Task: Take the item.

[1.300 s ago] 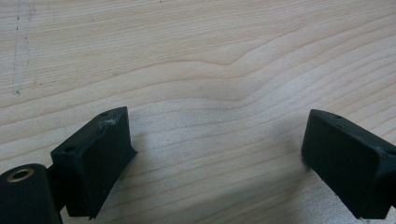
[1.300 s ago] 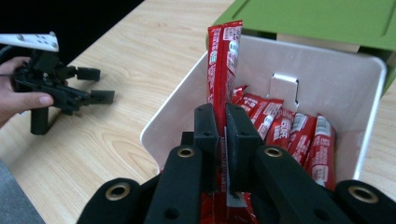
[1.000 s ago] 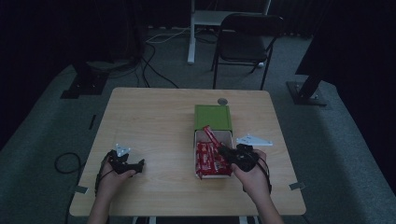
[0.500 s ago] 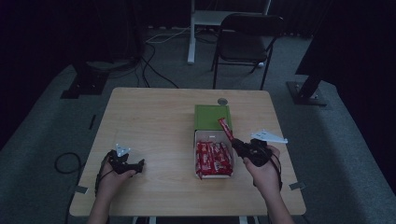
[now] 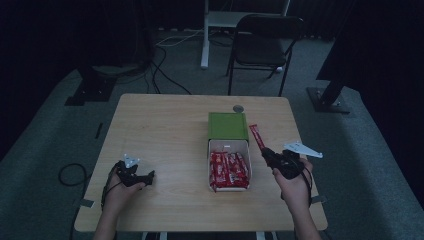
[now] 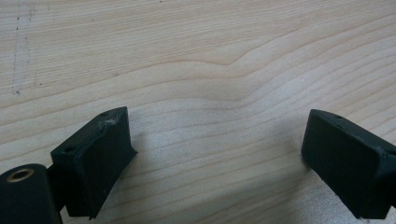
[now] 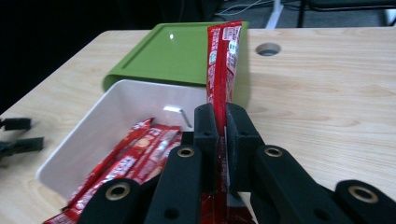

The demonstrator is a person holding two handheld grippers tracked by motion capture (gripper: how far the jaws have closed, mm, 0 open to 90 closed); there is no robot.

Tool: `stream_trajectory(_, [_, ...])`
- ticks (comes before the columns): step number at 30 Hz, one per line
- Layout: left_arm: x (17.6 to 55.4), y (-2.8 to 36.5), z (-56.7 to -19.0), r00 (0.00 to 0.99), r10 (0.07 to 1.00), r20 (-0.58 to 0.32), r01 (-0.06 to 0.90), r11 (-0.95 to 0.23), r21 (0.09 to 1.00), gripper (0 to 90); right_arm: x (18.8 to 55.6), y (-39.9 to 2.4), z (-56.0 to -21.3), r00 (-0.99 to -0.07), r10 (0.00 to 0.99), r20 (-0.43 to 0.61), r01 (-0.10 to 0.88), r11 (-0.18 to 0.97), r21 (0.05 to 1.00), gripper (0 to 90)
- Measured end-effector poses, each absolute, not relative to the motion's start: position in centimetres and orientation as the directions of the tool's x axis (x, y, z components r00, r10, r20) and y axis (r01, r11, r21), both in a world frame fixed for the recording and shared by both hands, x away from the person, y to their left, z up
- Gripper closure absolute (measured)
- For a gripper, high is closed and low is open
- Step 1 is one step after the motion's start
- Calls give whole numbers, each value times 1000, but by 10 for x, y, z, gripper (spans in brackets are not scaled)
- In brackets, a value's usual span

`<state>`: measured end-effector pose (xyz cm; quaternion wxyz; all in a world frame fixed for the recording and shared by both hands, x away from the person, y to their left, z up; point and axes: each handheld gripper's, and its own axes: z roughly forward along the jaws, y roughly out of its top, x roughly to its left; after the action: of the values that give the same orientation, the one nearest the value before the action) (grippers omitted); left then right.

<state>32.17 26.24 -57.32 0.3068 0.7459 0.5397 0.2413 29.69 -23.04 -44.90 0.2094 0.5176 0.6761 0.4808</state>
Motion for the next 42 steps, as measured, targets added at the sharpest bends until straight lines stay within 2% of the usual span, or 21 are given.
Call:
stream_trajectory(31, [322,262,-573,299,954,27,658,-227,719,95,290,-323,-507,-78,971,225,505,-156,849,844])
stream_trajectory(42, [322,262,-573,299,954,27,658,-227,718,96,289,-341,-537,-23,972,235,546,-184,818,844])
